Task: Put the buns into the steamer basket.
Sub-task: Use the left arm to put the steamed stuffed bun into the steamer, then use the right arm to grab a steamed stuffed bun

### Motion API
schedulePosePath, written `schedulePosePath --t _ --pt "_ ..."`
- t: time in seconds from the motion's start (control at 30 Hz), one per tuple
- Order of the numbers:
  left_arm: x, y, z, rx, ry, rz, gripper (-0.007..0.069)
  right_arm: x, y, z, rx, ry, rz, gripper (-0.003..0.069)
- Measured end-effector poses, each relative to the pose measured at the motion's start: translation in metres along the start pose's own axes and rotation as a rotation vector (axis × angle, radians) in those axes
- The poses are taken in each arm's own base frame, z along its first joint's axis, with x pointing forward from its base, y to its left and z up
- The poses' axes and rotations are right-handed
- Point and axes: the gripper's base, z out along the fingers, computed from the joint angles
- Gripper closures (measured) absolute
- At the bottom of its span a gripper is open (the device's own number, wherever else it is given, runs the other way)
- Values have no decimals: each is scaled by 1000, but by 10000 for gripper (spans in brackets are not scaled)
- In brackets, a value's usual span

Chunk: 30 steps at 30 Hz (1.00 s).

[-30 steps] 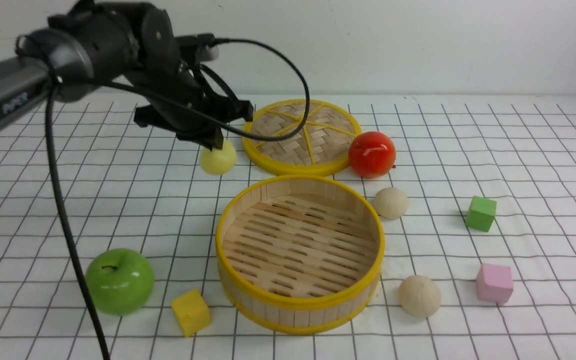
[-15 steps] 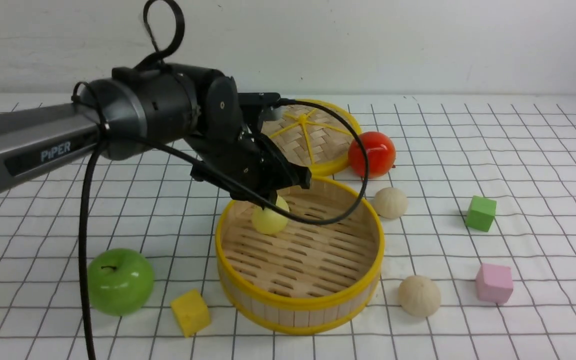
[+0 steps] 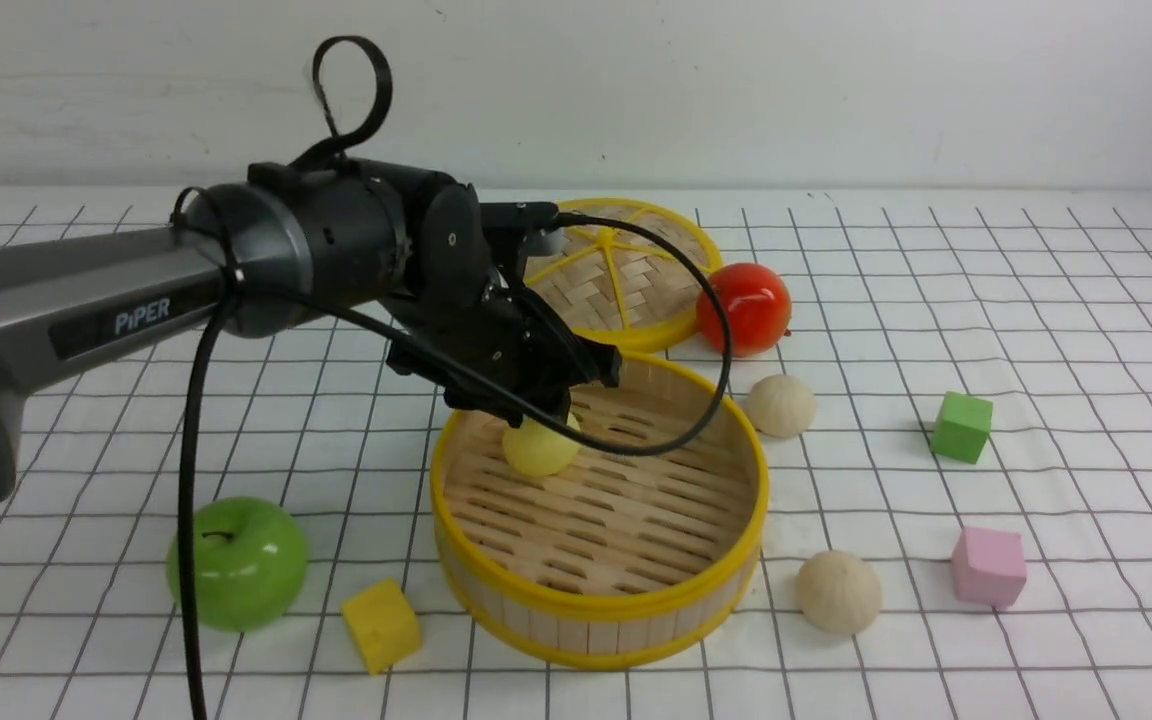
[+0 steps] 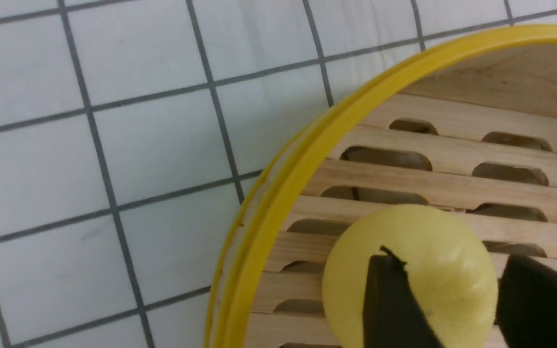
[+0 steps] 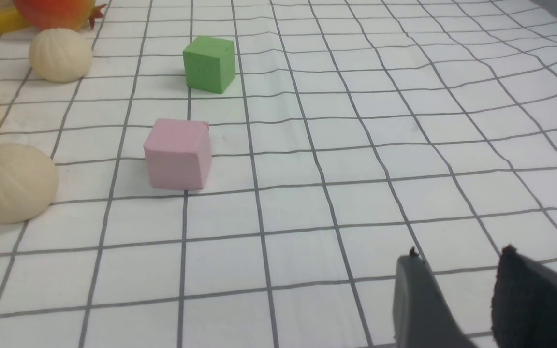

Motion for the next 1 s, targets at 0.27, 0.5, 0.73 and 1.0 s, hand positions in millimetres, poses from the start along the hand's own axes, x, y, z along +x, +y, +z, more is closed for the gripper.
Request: schedulePosePath --t 0.27,0.5,0.73,1.0 --pt "-16 -8 -90 4 -99 45 203 0 0 0 0 0 0 420" --pt "-8 -8 -256 -5 -405 118 273 0 0 0 0 0 0 420" --pt "51 12 -340 -68 -497 93 489 0 0 0 0 0 0 420" --pt "159 44 -339 -59 -443 -32 638 0 0 0 0 0 0 420"
